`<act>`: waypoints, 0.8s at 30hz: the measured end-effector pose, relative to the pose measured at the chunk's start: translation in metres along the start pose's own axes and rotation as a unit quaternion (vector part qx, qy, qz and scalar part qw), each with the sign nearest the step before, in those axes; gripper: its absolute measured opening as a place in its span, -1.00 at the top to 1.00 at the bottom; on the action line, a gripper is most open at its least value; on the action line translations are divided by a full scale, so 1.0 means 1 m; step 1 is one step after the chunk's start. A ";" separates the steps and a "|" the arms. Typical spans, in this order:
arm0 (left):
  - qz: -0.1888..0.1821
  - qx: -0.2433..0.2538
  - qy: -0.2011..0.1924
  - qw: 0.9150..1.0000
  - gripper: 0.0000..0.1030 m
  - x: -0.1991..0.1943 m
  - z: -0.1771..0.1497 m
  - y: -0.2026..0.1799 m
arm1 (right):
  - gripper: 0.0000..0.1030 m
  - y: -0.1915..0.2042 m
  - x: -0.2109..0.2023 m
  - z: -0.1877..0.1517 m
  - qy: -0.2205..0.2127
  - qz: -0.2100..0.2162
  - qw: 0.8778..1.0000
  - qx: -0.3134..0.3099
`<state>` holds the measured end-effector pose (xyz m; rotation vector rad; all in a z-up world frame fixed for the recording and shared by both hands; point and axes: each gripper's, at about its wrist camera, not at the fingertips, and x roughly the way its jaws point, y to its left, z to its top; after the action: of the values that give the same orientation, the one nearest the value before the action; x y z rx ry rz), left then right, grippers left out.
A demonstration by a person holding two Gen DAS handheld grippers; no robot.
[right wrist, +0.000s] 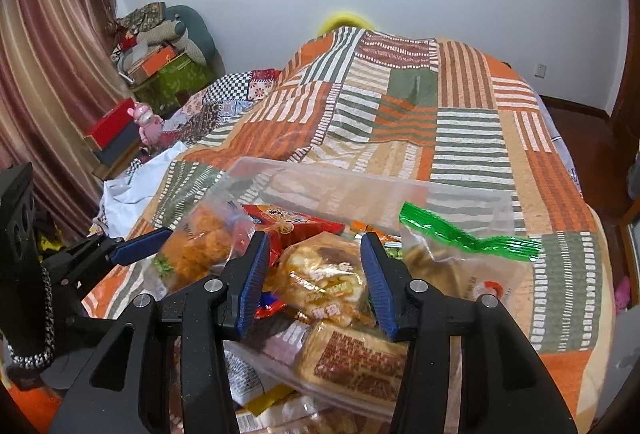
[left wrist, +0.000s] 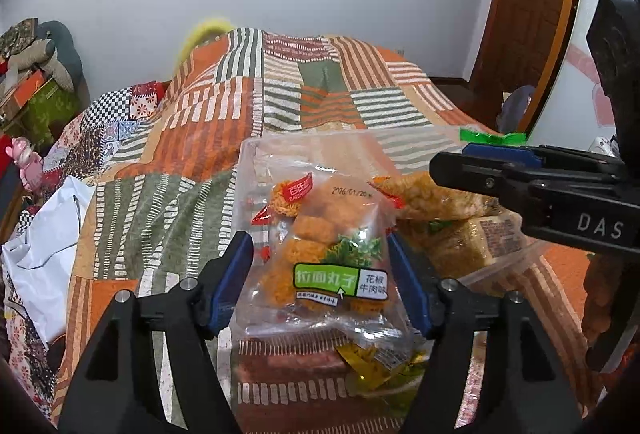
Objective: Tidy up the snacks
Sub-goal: 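Carry the meatball bag and bread pack over the box and release both, then grasp the green jelly cup with the left tool while the right tool grasps a long biscuit roll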
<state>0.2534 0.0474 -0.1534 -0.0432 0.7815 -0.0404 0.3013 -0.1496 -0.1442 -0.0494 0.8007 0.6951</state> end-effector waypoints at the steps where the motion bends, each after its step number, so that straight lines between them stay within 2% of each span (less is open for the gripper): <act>1: -0.002 0.000 -0.003 1.000 -0.33 -0.004 0.000 -0.001 | 0.14 0.000 -0.004 0.000 -0.002 0.002 1.000 -0.001; 11: -0.015 -0.013 -0.030 0.999 -0.37 -0.049 -0.002 -0.001 | 0.03 0.012 -0.049 -0.011 -0.034 -0.005 0.999 -0.018; 13: -0.012 -0.015 -0.035 0.999 -0.55 -0.059 -0.006 -0.001 | -0.02 0.014 -0.057 -0.016 -0.038 -0.005 0.999 -0.020; 16: -0.005 -0.017 -0.042 0.999 -0.61 -0.070 -0.013 0.000 | -0.06 0.016 -0.067 -0.026 -0.042 -0.013 0.999 -0.024; 21: -0.003 -0.020 -0.031 0.999 -0.62 -0.083 -0.030 0.002 | -0.24 0.015 -0.073 -0.046 -0.036 -0.023 0.999 -0.027; 24: -0.001 -0.024 -0.023 0.999 -0.63 -0.087 -0.042 0.004 | -0.34 0.018 -0.073 -0.059 -0.028 -0.012 0.999 -0.022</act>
<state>0.1621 0.0545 -0.1217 -0.0909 0.7368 -0.0227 0.2174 -0.1935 -0.1336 -0.0798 0.7306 0.6878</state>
